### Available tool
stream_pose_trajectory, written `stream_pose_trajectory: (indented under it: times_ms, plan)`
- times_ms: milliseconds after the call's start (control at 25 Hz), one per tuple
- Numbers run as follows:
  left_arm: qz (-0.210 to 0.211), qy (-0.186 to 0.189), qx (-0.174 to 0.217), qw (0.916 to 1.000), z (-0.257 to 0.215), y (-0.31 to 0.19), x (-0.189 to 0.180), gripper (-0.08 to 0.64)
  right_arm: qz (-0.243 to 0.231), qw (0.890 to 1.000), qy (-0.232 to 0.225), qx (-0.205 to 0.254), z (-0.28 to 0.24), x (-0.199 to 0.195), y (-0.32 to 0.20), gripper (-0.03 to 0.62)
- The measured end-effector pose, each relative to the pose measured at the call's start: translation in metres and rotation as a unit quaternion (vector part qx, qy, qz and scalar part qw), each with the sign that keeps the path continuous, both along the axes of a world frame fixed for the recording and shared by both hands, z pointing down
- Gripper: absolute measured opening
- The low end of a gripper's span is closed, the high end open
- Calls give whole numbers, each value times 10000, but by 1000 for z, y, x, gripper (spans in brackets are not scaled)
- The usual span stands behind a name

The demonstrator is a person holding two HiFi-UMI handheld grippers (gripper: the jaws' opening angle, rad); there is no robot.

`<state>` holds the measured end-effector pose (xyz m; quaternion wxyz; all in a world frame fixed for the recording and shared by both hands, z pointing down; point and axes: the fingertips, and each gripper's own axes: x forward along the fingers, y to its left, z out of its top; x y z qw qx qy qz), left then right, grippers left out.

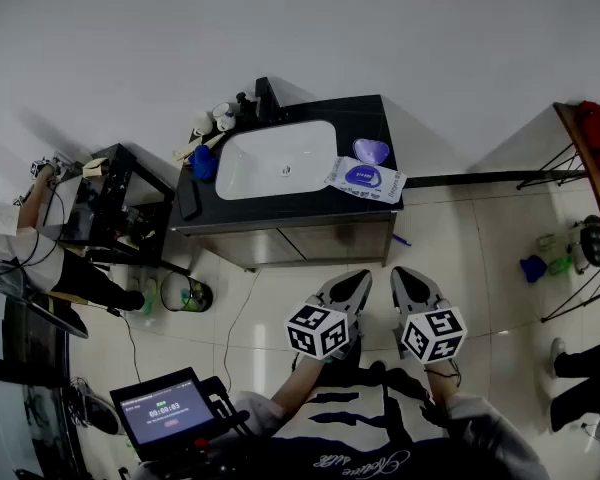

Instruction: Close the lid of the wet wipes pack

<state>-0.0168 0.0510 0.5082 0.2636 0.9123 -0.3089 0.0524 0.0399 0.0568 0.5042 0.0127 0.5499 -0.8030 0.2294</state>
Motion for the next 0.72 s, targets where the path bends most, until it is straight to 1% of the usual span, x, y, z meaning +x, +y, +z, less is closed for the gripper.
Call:
stream_pose_trajectory:
  times_ms: [200, 440, 600, 720]
  plan:
    - [89, -92, -4, 9999, 0, -66, -12, 2, 72, 10000, -37, -8, -3, -11, -63, -2]
    - [171, -39, -60, 9998, 2, -145, -26, 2, 205, 9998, 10, -37, -3, -25, -133, -2]
    - [324, -143, -149, 9993, 13, -192, -32, 2, 383, 9992, 55, -109, 1, -26, -175, -2]
    - [426, -199, -239, 9986, 21, -217, -35, 1, 576, 9982, 95, -150, 2, -23, -198, -2]
